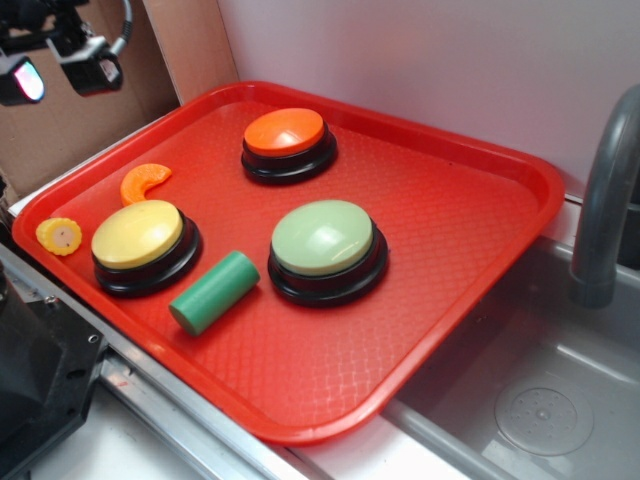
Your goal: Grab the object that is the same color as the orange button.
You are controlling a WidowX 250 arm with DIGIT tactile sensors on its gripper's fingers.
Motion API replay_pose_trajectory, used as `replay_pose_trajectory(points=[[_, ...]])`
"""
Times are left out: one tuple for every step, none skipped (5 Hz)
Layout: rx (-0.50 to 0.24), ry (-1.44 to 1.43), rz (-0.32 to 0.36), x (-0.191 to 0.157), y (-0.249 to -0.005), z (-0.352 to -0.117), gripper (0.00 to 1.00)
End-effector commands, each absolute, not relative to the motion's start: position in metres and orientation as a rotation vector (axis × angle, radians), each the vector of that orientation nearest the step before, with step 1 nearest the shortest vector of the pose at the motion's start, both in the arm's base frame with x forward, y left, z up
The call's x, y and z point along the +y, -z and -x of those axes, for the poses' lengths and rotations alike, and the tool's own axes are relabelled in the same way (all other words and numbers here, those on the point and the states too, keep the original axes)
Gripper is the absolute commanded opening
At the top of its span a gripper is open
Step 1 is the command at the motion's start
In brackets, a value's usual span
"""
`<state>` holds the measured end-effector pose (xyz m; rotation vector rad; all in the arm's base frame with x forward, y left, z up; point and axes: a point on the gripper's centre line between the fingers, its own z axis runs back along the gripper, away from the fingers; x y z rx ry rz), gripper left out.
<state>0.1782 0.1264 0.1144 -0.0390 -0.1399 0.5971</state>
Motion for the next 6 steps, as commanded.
replay_pose_trajectory(points=[[-0.205,-0.685,-0.015,0.146,-0.073,-0.198,1.00],[-0.189,-0.697,-0.011,0.150,-0.051,-0.203,1.00],[-0.152,-0.683,0.006,0.149,-0.032,-0.201,1.00],[-0.139,-0.660,0.021,0.144,-0.024,-0.197,1.00],[-0.139,-0.649,0.008,0.141,-0.015,-0.195,1.00],[-0.123,-0.642,0.001,0.140,-0.010,-0.195,1.00]])
